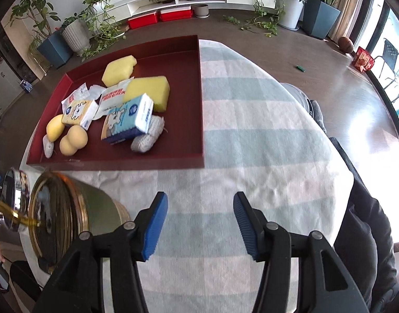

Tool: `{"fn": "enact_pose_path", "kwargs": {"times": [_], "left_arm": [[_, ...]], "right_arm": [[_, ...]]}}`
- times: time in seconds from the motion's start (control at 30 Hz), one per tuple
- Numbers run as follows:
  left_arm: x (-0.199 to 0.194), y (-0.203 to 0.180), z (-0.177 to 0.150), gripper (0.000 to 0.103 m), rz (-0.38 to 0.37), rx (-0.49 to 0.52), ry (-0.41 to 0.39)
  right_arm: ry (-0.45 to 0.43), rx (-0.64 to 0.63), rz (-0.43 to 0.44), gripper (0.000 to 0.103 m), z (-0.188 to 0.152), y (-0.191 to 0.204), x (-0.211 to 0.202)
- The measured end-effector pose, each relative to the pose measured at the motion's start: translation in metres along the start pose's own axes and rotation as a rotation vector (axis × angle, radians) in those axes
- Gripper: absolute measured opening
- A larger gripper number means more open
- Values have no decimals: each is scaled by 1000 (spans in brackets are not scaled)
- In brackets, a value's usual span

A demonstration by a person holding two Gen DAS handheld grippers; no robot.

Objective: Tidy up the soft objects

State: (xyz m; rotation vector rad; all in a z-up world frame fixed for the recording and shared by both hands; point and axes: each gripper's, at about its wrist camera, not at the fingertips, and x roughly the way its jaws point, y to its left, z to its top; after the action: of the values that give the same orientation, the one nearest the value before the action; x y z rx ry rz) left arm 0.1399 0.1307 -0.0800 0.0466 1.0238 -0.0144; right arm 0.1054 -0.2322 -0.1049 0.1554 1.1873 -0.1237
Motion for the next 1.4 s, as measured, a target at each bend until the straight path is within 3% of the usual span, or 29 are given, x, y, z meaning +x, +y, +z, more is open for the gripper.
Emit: {"fn": "enact_pose_path", "kwargs": {"times": [0.33, 0.57, 1.03, 1.4], "left_arm": [[-18, 13, -51, 81, 14, -10, 34], [-31, -3, -82, 80, -10, 20, 42], [-81, -69, -107, 81, -109, 77, -14], [-113, -99, -110, 81, -104, 143, -54]], "right_arm": [[55, -22, 13, 66, -74, 14, -13], [42, -43, 45, 66, -106, 35, -27], [-15, -116, 74, 67, -129, 88, -62], [-111, -147, -14, 73, -137, 104, -101]]}}
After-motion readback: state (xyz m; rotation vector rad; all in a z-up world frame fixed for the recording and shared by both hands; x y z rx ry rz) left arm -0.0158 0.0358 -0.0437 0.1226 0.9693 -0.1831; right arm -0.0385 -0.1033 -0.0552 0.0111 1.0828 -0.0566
